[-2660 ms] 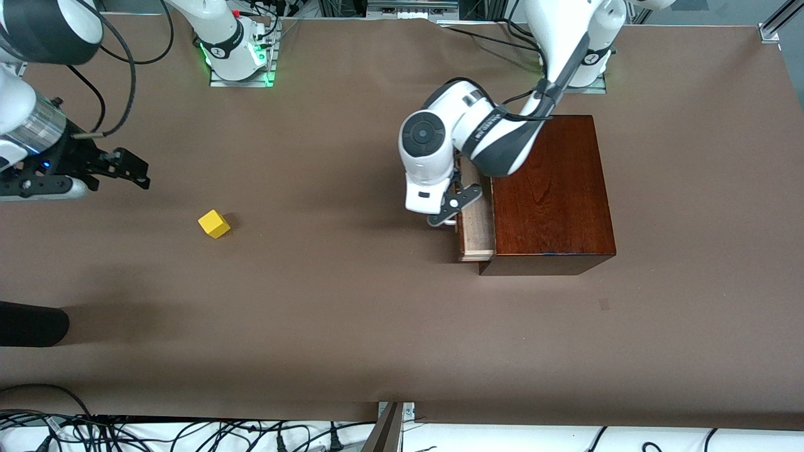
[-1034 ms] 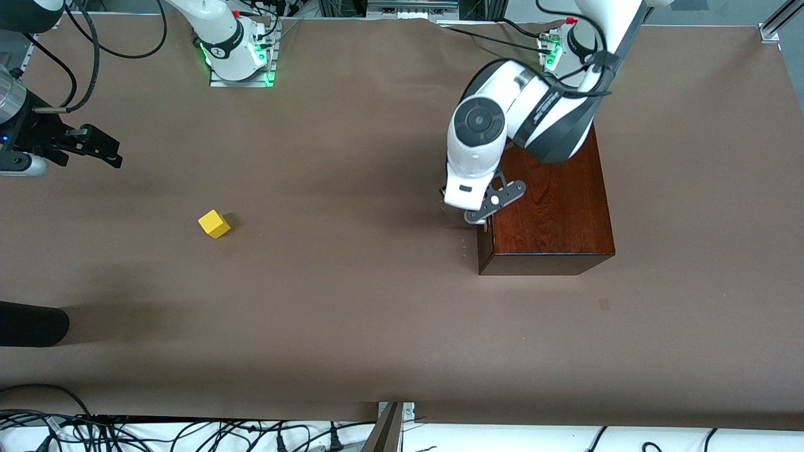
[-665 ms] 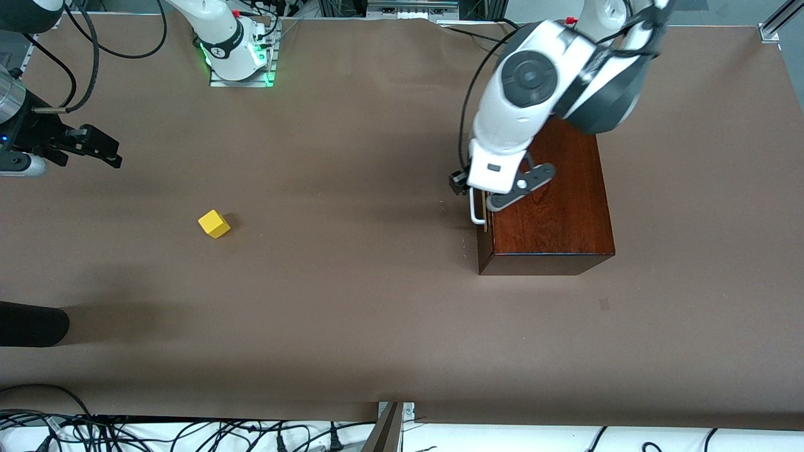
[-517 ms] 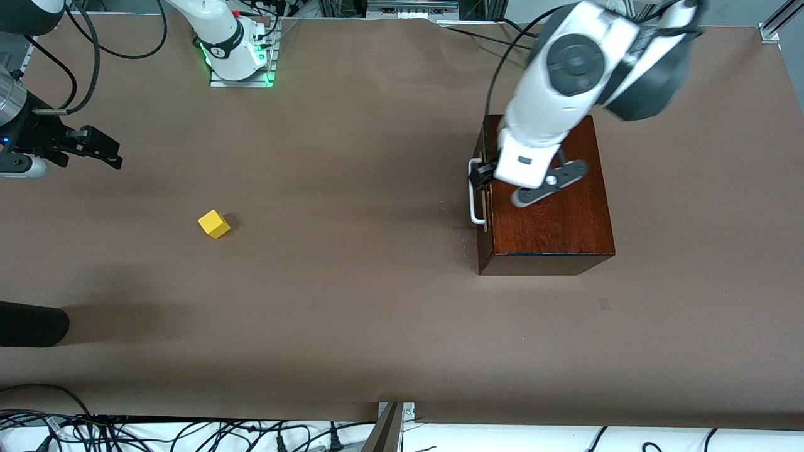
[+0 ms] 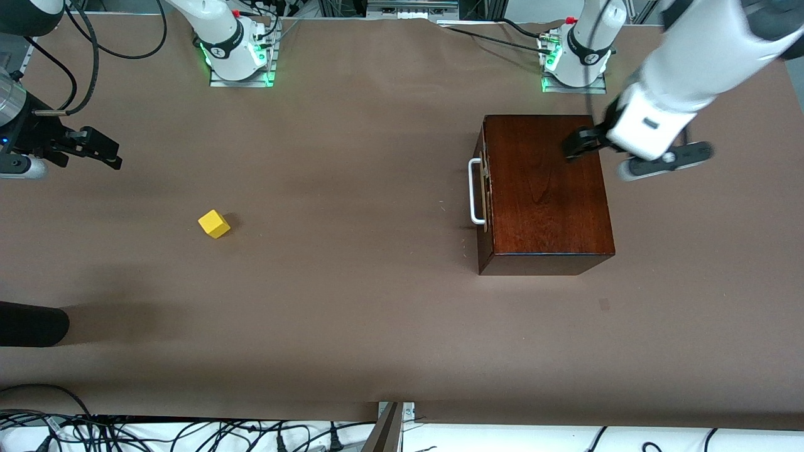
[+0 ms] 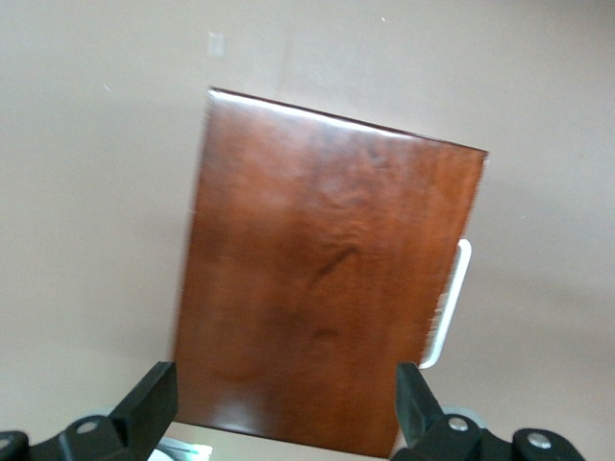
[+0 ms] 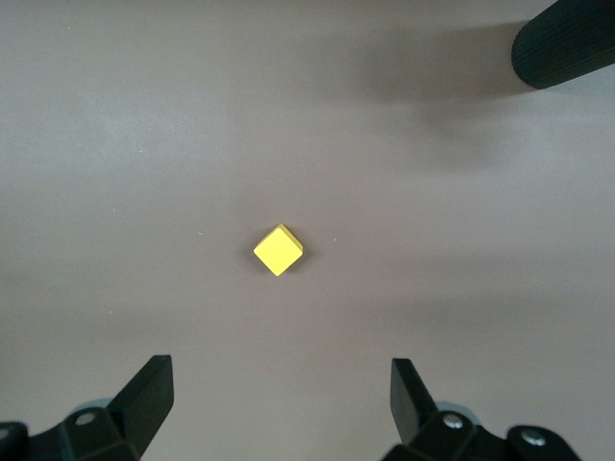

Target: Open drawer, take yellow block, close drawer

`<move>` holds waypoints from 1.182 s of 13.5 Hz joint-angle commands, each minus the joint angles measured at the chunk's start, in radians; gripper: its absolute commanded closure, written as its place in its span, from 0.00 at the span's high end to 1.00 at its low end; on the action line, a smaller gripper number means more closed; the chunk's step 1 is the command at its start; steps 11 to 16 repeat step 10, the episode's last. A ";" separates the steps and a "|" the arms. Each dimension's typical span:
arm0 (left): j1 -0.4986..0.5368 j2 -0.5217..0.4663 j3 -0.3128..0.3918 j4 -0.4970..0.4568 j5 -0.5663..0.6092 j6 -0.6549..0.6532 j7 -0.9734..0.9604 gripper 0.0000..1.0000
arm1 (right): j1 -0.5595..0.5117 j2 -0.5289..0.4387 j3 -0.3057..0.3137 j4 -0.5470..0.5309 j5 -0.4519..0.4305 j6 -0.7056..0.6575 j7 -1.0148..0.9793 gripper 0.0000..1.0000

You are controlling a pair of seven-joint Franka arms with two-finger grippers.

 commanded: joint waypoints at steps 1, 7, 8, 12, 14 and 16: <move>0.007 -0.075 0.068 -0.057 -0.007 -0.016 0.135 1.00 | -0.013 0.011 0.012 0.030 -0.009 -0.016 0.012 1.00; 0.078 -0.075 0.070 -0.049 0.010 -0.004 0.226 1.00 | -0.011 0.011 0.013 0.033 -0.008 -0.016 0.012 1.00; 0.081 -0.075 0.070 -0.043 0.016 -0.006 0.226 1.00 | -0.011 0.011 0.013 0.039 -0.009 -0.018 0.012 1.00; 0.083 -0.069 0.071 -0.035 0.016 -0.004 0.229 1.00 | -0.011 0.013 0.013 0.037 -0.012 -0.016 0.012 1.00; 0.083 -0.069 0.071 -0.035 0.016 -0.004 0.229 1.00 | -0.011 0.013 0.013 0.037 -0.012 -0.016 0.012 1.00; 0.083 -0.069 0.071 -0.035 0.016 -0.004 0.229 1.00 | -0.011 0.013 0.013 0.037 -0.012 -0.016 0.012 1.00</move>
